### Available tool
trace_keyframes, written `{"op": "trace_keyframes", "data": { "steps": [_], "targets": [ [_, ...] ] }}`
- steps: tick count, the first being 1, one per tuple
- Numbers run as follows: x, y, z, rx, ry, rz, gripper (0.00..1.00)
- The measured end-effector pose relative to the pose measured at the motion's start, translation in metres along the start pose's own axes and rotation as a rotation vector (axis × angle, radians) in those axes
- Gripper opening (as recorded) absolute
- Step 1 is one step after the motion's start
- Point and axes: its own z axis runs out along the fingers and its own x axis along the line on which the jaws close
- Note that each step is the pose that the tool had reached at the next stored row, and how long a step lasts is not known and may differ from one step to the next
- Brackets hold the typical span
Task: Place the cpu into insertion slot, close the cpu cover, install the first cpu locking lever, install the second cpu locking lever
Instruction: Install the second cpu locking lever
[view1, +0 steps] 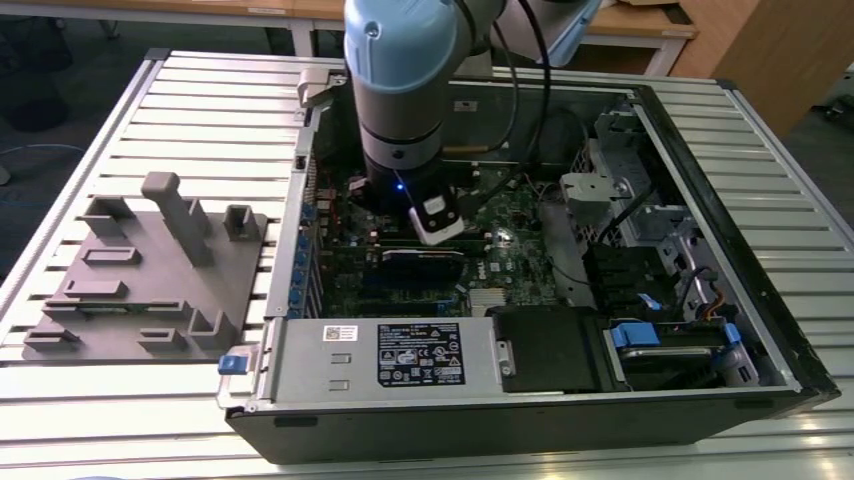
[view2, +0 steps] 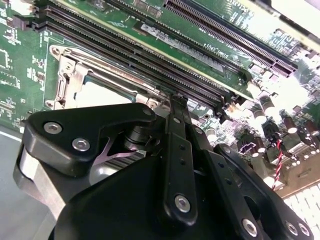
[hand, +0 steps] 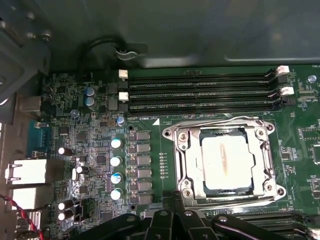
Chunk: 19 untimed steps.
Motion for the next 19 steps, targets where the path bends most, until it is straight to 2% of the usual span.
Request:
{"op": "trace_keyframes", "data": {
  "steps": [6,11,16,19],
  "targets": [
    [0.0009,-0.0003,0.001,-0.0003,-0.0023,0.0,0.11],
    [0.0007,0.0013,-0.0055,-0.0004,-0.0025,-0.001,0.11],
    [0.0012,0.0006,-0.0031,-0.0016,-0.0065,-0.001,0.11],
    [0.0017,0.0,-0.0005,-0.0068,-0.0086,-0.002,0.11]
  ]
}}
